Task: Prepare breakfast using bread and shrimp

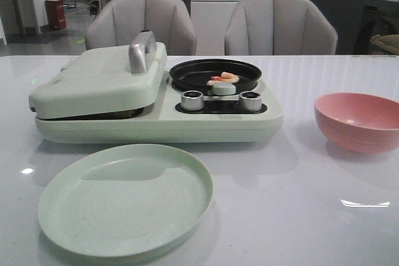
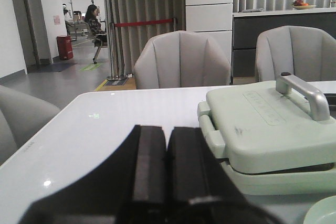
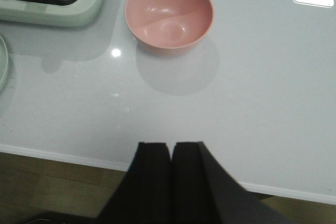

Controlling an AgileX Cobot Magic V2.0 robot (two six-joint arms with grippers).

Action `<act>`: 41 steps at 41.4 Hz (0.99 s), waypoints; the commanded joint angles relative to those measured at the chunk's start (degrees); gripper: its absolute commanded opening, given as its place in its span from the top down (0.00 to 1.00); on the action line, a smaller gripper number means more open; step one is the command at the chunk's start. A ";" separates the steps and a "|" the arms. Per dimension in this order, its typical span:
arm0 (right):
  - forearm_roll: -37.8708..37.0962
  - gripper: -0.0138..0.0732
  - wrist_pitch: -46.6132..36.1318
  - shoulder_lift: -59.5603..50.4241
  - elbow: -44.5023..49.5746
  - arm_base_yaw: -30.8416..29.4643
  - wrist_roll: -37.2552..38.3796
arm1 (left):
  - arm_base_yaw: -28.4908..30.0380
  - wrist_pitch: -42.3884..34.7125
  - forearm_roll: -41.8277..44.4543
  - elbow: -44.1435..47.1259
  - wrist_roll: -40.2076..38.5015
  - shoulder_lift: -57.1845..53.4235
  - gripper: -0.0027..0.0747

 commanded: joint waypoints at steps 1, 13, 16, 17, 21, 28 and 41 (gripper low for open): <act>-0.72 0.81 -3.50 0.19 -1.46 0.16 -0.46 | -0.34 -4.97 -0.57 1.81 -0.36 -1.42 0.84; -5.51 0.81 -19.23 -10.83 9.99 -5.03 -0.46 | -0.34 -4.97 -0.57 1.81 -0.36 -1.33 0.84; -5.92 0.81 -26.52 -15.08 16.07 -6.76 -0.46 | -0.34 -4.97 -0.57 1.81 -0.36 -1.33 0.84; -5.92 0.81 -28.43 -16.19 18.25 -7.26 -0.46 | -0.34 -4.97 -0.57 1.81 -0.36 -1.33 0.84; -5.92 0.81 -36.82 -21.13 24.92 -8.47 -0.46 | -0.34 -4.97 -0.57 1.81 -0.36 -1.33 0.84; -5.51 0.81 -46.69 -28.58 34.51 -9.72 -0.46 | -0.34 -4.97 -0.57 1.81 -0.36 -1.33 0.84; -4.99 0.81 -59.00 -31.89 45.17 -11.20 -0.46 | -0.34 -4.97 -0.57 1.81 -0.36 -1.33 0.84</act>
